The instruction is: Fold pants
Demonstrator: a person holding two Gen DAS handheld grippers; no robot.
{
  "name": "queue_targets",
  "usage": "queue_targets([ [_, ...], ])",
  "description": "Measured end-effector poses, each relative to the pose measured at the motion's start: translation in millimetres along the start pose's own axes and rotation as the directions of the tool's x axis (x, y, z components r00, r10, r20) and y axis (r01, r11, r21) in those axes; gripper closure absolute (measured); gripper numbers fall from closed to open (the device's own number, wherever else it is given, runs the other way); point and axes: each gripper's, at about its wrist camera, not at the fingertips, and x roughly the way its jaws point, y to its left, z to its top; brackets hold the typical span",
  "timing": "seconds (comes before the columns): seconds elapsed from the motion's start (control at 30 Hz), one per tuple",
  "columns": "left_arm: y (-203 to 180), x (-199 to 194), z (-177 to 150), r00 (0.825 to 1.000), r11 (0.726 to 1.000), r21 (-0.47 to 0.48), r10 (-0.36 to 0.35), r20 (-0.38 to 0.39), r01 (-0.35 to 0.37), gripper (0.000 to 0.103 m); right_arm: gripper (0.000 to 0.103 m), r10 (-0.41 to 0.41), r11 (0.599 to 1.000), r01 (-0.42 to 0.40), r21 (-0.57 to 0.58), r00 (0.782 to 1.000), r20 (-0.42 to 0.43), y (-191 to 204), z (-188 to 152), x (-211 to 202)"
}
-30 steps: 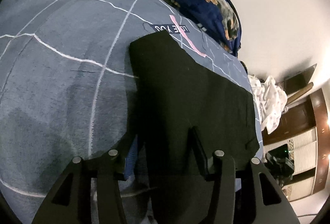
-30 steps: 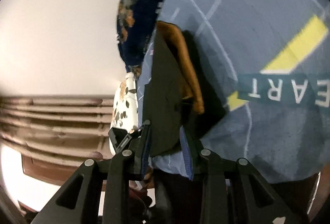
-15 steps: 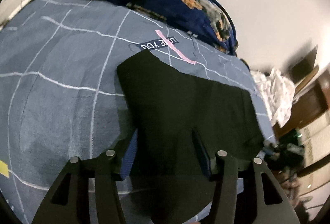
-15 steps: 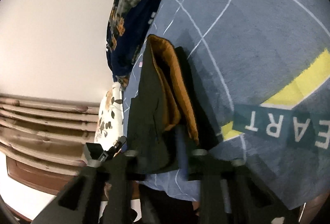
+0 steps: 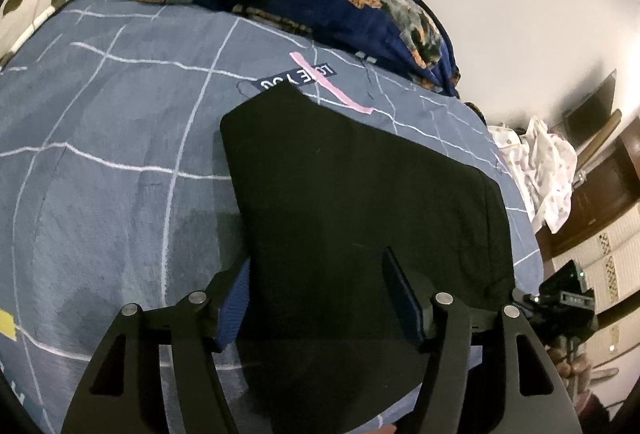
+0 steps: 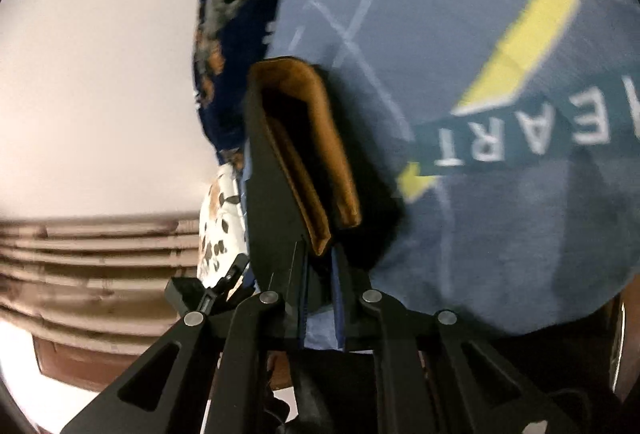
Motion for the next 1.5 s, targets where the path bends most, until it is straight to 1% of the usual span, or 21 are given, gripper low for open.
queue_targets([
  [0.13, 0.8, 2.7, -1.1, 1.0, 1.0, -0.009, -0.005, -0.01, 0.005, 0.04, 0.094, -0.021, 0.999, 0.021, -0.029, 1.0, 0.0, 4.5, 1.8, -2.1],
  [0.23, -1.4, 6.9, -4.2, 1.0, 1.0, 0.009, 0.0, -0.019, 0.0, 0.038, 0.094, -0.067, 0.997, 0.067, -0.048, 0.998, 0.003, 1.3, 3.8, -0.2],
  [0.4, -0.5, 26.4, -17.4, 0.995, 1.0, 0.007, 0.01, -0.096, -0.01, 0.038, 0.095, -0.135, 0.986, 0.134, -0.099, 0.991, 0.001, 3.8, 5.1, 5.0],
  [0.47, -2.5, 24.9, -19.7, 0.997, 1.0, 0.018, 0.013, -0.078, -0.011, 0.038, 0.095, -0.151, 0.983, 0.149, -0.106, 0.989, -0.003, 7.3, 6.1, 5.1],
  [0.63, -2.7, 24.9, -21.9, 0.997, 1.0, 0.024, 0.011, -0.08, -0.009, 0.037, 0.095, -0.197, 0.975, 0.195, -0.106, 0.98, -0.011, 15.5, 9.2, 6.7],
  [0.7, -2.1, 24.8, -22.0, 0.997, 1.0, 0.022, 0.009, -0.082, -0.008, 0.037, 0.095, -0.238, 0.964, 0.236, -0.124, 0.971, -0.005, 22.2, 9.4, 8.5],
  [0.77, -1.7, 24.4, -21.7, 0.997, 1.0, 0.021, 0.008, -0.082, -0.007, 0.037, 0.094, -0.29, 0.946, 0.288, -0.149, 0.957, 0.004, 30.5, 7.5, 10.0],
  [0.83, -2.4, 25.8, -20.0, 0.996, 1.0, 0.022, 0.008, -0.084, -0.007, 0.037, 0.093, -0.358, 0.915, 0.356, -0.191, 0.933, 0.028, 41.6, 4.0, 11.1],
  [0.87, -2.4, 25.8, -20.2, 0.996, 1.0, 0.021, 0.008, -0.084, -0.006, 0.037, 0.09, -0.384, 0.9, 0.383, -0.206, 0.923, 0.041, 45.9, 2.2, 10.7],
  [0.93, -1.1, 25.4, -20.6, 0.996, 1.0, 0.017, 0.004, -0.084, -0.002, 0.037, 0.08, -0.456, 0.852, 0.461, -0.247, 0.886, 0.081, 56.2, -2.0, 11.0],
  [0.97, -0.4, 25.3, -20.8, 0.996, 1.0, 0.013, 0.001, -0.084, 0.001, 0.037, 0.057, -0.51, 0.81, 0.522, -0.268, 0.852, 0.119, 60.5, -4.1, 11.1],
  [1.0, 0.0, 25.4, -20.4, 0.996, 1.0, 0.011, -0.002, -0.084, 0.003, 0.037, 0.041, -0.549, 0.771, 0.57, -0.285, 0.821, 0.158, 63.3, -5.4, 10.5],
  [1.03, 0.6, 25.2, -20.3, 0.996, 1.0, 0.008, -0.005, -0.085, 0.006, 0.037, 0.041, -0.555, 0.758, 0.582, -0.296, 0.813, 0.178, 64.2, -6.2, 9.7],
  [1.1, 1.7, 24.9, -20.4, 0.996, 1.0, 0.004, -0.012, -0.084, 0.012, 0.037, 0.041, -0.463, 0.833, 0.487, -0.262, 0.874, 0.149, 57.3, -2.1, 4.2],
  [1.13, 2.3, 24.7, -20.6, 0.996, 1.0, 0.001, -0.014, -0.085, 0.014, 0.037, 0.042, -0.424, 0.867, 0.444, -0.225, 0.896, 0.132, 51.4, 2.0, 0.7],
  [1.2, 2.8, 24.4, -20.0, 0.996, 1.0, -0.003, -0.017, -0.086, 0.017, 0.036, 0.041, -0.4, 0.887, 0.414, -0.202, 0.91, 0.111, 45.1, 6.7, -2.5],
  [1.27, 4.0, 23.4, -20.2, 0.996, 1.0, -0.006, -0.02, -0.086, 0.019, 0.036, 0.041, -0.324, 0.925, 0.335, -0.181, 0.942, 0.088, 39.5, 11.1, -7.8],
  [1.33, 5.1, 23.5, -20.0, 0.996, 1.0, -0.012, -0.024, -0.085, 0.023, 0.036, 0.041, -0.265, 0.947, 0.271, -0.171, 0.963, 0.056, 38.0, 16.7, -8.8],
  [1.4, 5.2, 23.4, -19.7, 0.996, 0.999, -0.017, -0.029, -0.083, 0.027, 0.035, 0.041, -0.249, 0.956, 0.247, -0.16, 0.969, 0.012, 36.1, 21.4, -5.0],
  [1.43, 5.3, 23.5, -19.7, 0.996, 0.999, -0.017, -0.03, -0.083, 0.029, 0.035, 0.044, -0.25, 0.956, 0.247, -0.157, 0.968, -0.001, 35.9, 23.3, -1.8],
  [1.5, 5.3, 23.3, -19.6, 0.996, 0.999, -0.019, -0.03, -0.084, 0.029, 0.035, 0.074, -0.268, 0.949, 0.26, -0.18, 0.963, -0.024, 40.5, 24.3, 5.6],
])
